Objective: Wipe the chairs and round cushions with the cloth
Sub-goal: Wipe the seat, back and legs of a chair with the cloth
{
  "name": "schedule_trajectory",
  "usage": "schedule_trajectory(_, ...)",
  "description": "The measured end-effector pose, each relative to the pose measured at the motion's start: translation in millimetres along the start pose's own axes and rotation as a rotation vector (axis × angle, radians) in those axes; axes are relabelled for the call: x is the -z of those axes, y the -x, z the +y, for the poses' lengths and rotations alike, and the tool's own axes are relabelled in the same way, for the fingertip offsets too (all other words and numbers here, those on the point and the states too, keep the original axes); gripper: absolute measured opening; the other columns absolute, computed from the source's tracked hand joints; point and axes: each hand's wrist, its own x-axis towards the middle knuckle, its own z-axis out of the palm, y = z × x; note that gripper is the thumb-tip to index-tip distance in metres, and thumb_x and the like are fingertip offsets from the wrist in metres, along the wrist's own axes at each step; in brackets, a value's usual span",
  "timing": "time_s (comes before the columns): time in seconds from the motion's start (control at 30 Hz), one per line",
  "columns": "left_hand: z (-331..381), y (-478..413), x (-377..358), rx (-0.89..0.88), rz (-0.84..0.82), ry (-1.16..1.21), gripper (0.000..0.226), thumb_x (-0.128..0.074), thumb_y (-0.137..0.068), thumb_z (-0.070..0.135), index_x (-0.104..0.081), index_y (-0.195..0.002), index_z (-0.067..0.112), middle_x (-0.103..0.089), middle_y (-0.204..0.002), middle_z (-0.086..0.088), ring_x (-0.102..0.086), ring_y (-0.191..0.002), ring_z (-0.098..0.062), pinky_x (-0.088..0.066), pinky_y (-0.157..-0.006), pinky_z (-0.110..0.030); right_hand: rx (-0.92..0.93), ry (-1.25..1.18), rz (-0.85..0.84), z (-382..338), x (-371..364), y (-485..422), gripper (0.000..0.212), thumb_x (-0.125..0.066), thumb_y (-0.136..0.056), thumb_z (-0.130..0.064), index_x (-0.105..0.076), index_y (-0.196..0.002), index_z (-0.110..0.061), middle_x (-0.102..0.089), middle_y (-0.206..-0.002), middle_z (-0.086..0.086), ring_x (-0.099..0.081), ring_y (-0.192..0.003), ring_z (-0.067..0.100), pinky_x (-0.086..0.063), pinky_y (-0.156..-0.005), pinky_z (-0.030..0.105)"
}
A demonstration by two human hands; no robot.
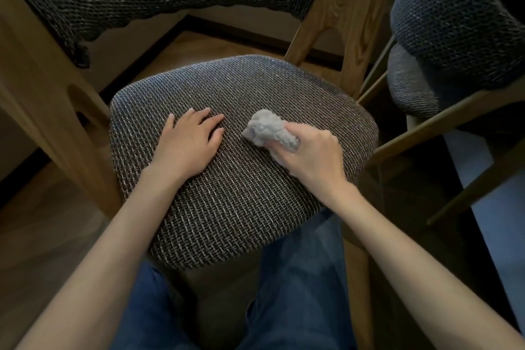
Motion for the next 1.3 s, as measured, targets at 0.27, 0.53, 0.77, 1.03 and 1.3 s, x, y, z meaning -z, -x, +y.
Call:
schedule_trajectory(0.27, -0.5, 1.5, 1.2, -0.016, 0.01, 0.002, 0.049, -0.022, -0.102, 0.043, -0.029, -0.149, 0.031, -0.025, -0.157, 0.001, -0.015, -0.146, -0.022, -0.004, -0.119, -0.049, -0.343, 0.202, 0.163, 108.1, 28.7, -46.6, 0.037, -0.055, -0.09, -0.05, -0.069, -0.106, -0.019, -0.071, -0.098, 0.006, -0.065, -0.088, 0.03, -0.046, -0.067, 0.033)
schedule_trajectory(0.53, 2.5, 2.2, 1.6, -0.005, 0.005, 0.007, 0.049, -0.023, -0.103, 0.042, -0.03, -0.149, 0.03, -0.024, -0.157, 0.001, -0.014, -0.147, -0.022, -0.003, -0.119, -0.048, -0.079, -0.022, 0.092, 24.8, 18.0, 30.9, 0.035, -0.057, -0.089, -0.05, -0.067, -0.077, -0.019, -0.063, -0.065, -0.004, -0.057, -0.054, 0.016, -0.044, -0.048, 0.03)
schedule_trajectory(0.77, 0.6, 0.2, 0.5, -0.014, 0.021, 0.016, 0.048, -0.024, -0.102, 0.043, -0.032, -0.148, 0.031, -0.027, -0.156, 0.002, -0.016, -0.146, -0.022, -0.004, -0.118, -0.048, -0.015, -0.101, 0.227, 26.3, 16.0, 46.2, 0.033, -0.061, -0.087, -0.048, -0.072, -0.088, -0.017, -0.069, -0.076, -0.001, -0.063, -0.065, 0.015, -0.051, -0.054, 0.031)
schedule_trajectory(1.03, 2.5, 2.4, 1.0, -0.011, 0.023, 0.005, 0.049, -0.023, -0.102, 0.042, -0.031, -0.149, 0.029, -0.027, -0.156, 0.0, -0.016, -0.146, -0.023, -0.005, -0.119, -0.048, -0.411, -0.066, 0.379, 125.7, 27.5, -18.2, 0.036, -0.059, -0.084, -0.048, -0.072, -0.1, -0.019, -0.072, -0.088, 0.001, -0.066, -0.08, 0.02, -0.052, -0.071, 0.033)
schedule_trajectory(1.3, 3.2, 4.0, 3.6, -0.019, 0.036, 0.028, 0.048, -0.025, -0.102, 0.041, -0.034, -0.147, 0.028, -0.029, -0.155, -0.001, -0.019, -0.146, -0.023, -0.007, -0.119, -0.048, -0.312, -0.233, 0.439, 79.2, 14.3, 28.9, 0.019, -0.068, -0.082, -0.036, -0.071, -0.089, -0.019, -0.067, -0.075, -0.004, -0.062, -0.064, 0.009, -0.054, -0.06, 0.036)
